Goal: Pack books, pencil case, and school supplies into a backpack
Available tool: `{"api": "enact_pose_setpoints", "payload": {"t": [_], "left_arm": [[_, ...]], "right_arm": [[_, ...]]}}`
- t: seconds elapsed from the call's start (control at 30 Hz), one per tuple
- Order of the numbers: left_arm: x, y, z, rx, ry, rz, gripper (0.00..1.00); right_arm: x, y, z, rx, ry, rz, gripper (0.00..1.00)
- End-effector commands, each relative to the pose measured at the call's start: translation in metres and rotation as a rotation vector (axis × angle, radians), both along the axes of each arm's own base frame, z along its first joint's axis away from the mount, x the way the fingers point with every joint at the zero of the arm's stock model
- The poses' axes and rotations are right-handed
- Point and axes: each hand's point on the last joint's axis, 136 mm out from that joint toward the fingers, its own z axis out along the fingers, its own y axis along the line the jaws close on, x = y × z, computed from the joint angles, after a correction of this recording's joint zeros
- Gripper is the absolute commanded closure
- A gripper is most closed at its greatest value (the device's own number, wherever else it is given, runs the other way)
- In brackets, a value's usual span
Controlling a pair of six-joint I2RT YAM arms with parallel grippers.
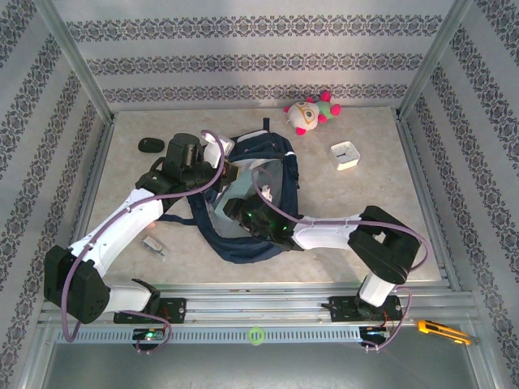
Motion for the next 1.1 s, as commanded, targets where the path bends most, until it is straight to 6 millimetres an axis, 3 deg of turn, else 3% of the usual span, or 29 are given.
{"api": "enact_pose_setpoints", "payload": {"t": [0.0, 0.13, 0.3, 0.6, 0.7, 0.77, 0.87, 1.07], "left_arm": [[0.000, -0.007, 0.086, -0.127, -0.230, -0.054, 1.00], [-0.002, -0.009, 0.088, -0.141, -0.233, -0.065, 1.00], [-0.004, -0.012, 0.090, -0.162, -0.227, -0.085, 1.00], [-0.007, -0.015, 0.090, -0.183, -0.216, -0.100, 1.00], [-0.006, -0.014, 0.089, -0.178, -0.219, -0.092, 1.00], [-0.004, -0.012, 0.086, -0.160, -0.220, -0.083, 1.00], [-0.002, -0.009, 0.078, -0.119, -0.223, -0.072, 1.00], [0.003, -0.002, 0.060, -0.050, -0.225, -0.047, 1.00]], "right_arm": [[0.008, 0.008, 0.004, 0.097, 0.030, -0.095, 0.37], [0.021, 0.014, 0.001, 0.118, 0.009, -0.120, 0.53], [0.057, 0.013, -0.002, 0.069, -0.060, -0.134, 0.68], [0.123, 0.031, 0.001, 0.078, -0.149, -0.154, 0.72], [0.135, 0.029, -0.001, 0.074, -0.160, -0.166, 0.72], [0.133, 0.027, 0.003, 0.078, -0.172, -0.159, 0.70], [0.113, 0.021, 0.018, 0.050, -0.208, -0.133, 0.62], [0.047, -0.002, 0.050, -0.012, -0.263, -0.005, 0.43]]}}
